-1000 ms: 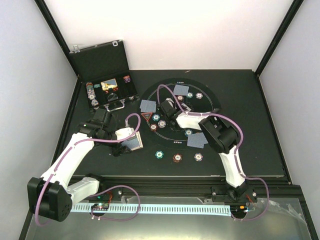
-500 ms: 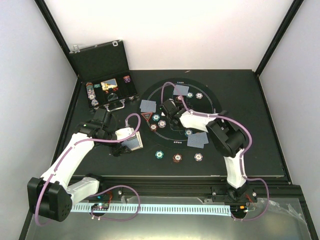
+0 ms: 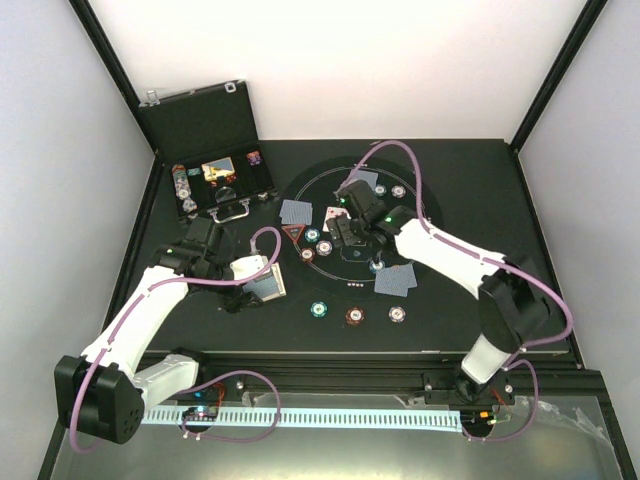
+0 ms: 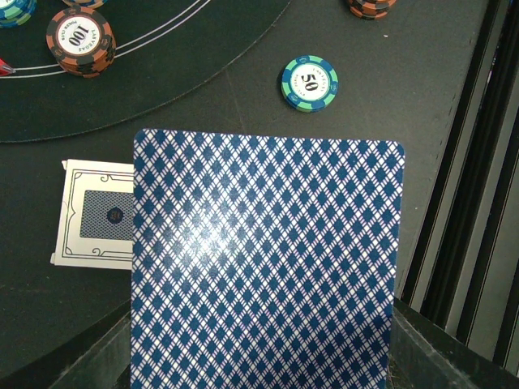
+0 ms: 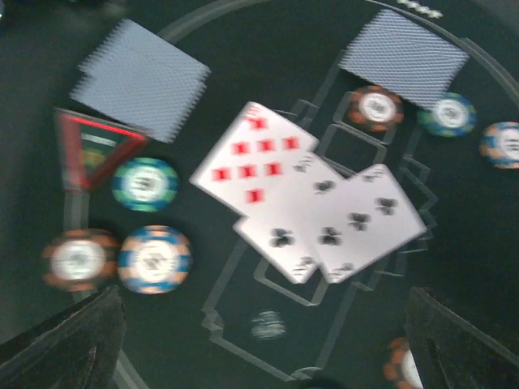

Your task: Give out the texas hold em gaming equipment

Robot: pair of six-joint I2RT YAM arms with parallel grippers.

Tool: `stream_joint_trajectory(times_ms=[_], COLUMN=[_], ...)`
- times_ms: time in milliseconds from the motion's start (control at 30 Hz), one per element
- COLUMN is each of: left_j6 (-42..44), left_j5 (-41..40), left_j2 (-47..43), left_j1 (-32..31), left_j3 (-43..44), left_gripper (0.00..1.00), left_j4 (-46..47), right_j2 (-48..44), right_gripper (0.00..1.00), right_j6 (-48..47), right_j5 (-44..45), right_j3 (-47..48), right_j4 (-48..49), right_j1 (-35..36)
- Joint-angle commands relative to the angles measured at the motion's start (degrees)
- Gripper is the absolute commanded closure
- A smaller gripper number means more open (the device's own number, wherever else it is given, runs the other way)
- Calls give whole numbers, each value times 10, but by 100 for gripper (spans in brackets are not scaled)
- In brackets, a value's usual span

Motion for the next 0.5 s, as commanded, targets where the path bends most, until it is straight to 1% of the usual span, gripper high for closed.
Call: stream_joint_trajectory(times_ms=[0,67,100,167,200,267,467], left_j6=[-2,-3,-4,-5,-5,-5,-5], left_j5=[16,16,18,21,23,25,26], left_j2=[-11,-9,-8,-7,-6,-5,-5], left_j1=[0,1,0,0,0,0,0], left_j3=[19,20,19,19,18,19,18], left_gripper=[98,99,98,98,98,98,98], left_j4=[-4,-1,0,3,4,5,7], right_j2=[-47,-48,-47,-45,-44,-44,-17], right_gripper=[3,2,1,0,0,0,1], right_j6=[141,190,220,286,318,359,400], right_j5=[-220,-326,-383,-487,-523,-558,-584], right_j3=[1,-9,-23,-64,-83,-110,-119], right_j4=[2,23,48,125,170,227,275], right_j1=[-4,-5,-5,-1,5,23,76])
